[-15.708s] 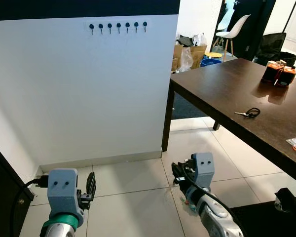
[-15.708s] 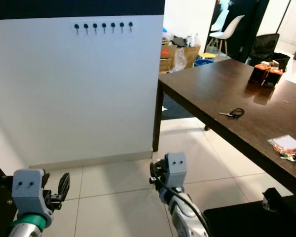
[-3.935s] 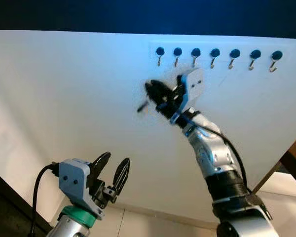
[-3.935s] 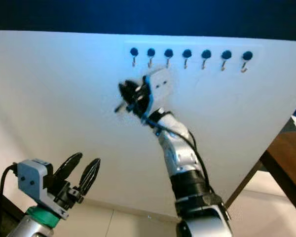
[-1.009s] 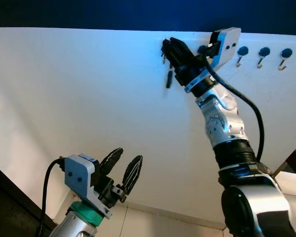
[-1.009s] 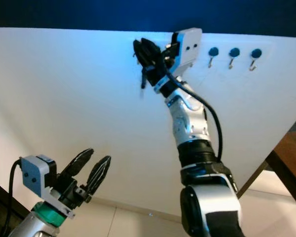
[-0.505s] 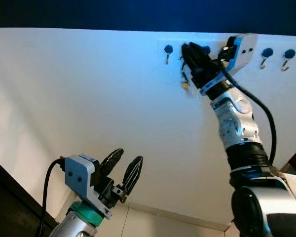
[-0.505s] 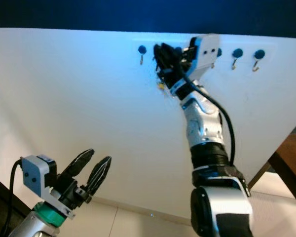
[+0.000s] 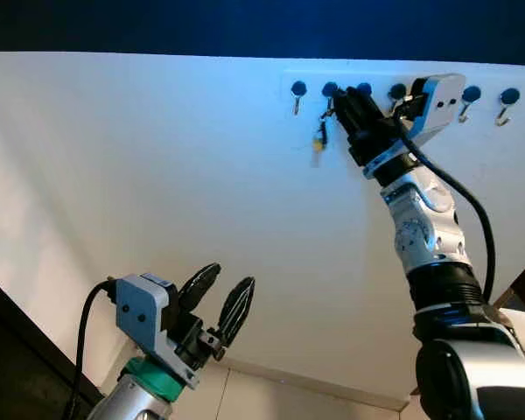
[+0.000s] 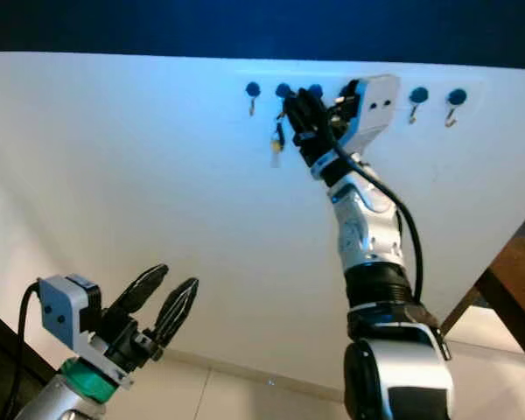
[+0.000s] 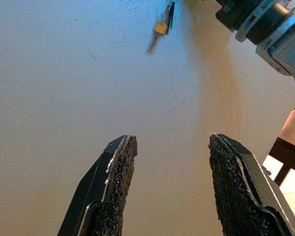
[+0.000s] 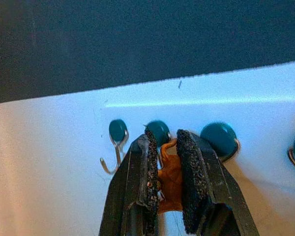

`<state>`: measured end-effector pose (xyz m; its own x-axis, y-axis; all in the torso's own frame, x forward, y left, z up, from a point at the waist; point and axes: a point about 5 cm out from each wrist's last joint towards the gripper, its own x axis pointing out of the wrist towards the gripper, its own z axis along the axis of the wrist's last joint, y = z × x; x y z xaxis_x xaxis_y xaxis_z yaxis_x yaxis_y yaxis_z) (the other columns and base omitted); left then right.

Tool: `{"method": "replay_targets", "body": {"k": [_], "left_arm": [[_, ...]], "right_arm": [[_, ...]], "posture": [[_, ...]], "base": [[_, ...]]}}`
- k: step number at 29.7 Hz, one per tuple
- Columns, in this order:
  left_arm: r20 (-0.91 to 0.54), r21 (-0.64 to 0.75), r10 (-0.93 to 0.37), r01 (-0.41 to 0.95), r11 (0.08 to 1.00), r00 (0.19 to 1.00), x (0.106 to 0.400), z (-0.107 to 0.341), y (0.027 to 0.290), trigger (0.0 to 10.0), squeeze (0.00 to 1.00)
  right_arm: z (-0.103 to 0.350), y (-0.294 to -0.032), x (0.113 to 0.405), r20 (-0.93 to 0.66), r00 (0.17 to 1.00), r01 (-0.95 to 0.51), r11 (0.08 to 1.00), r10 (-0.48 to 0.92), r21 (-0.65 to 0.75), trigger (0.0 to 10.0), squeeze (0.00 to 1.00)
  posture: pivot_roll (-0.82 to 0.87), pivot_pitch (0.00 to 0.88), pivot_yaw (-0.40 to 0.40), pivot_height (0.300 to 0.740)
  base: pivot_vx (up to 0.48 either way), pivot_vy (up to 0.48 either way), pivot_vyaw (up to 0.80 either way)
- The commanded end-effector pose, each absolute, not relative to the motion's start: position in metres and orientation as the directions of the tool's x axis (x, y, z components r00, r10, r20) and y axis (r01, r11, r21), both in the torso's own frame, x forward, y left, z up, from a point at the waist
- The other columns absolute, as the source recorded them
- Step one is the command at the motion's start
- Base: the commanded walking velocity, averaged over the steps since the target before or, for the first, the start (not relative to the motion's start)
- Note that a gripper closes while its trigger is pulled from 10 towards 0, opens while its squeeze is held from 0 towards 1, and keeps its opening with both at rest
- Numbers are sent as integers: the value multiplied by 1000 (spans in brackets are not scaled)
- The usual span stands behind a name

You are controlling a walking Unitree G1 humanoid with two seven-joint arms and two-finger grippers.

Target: Hang keys on a hook

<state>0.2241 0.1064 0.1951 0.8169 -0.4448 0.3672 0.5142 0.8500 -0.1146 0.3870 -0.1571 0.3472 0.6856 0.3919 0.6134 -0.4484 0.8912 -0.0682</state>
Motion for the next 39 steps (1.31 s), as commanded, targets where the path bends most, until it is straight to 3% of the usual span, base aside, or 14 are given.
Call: {"method": "replay_targets", "body": {"k": [1,12,39], "left_arm": [[361,-111,-452,518,848,816,222,195,107,10000,0],[358,-110,-453,518,848,817,221,194,107,10000,0],[346,-103,-454,514,851,821,222,193,107,10000,0]], "right_arm": [[339,-163,388,599,711,-436,899,370,-38,10000,0],[314,-129,380,496,652,-556,807,573,-201,10000,0],[279,-123,379,359,710,-551,795,606,-253,10000,0]], "posture": [[-122,94,143,740],[-120,98,140,740],[-118,102,141,740]], "base": [[0,0,0],[0,0,0],[0,0,0]]}}
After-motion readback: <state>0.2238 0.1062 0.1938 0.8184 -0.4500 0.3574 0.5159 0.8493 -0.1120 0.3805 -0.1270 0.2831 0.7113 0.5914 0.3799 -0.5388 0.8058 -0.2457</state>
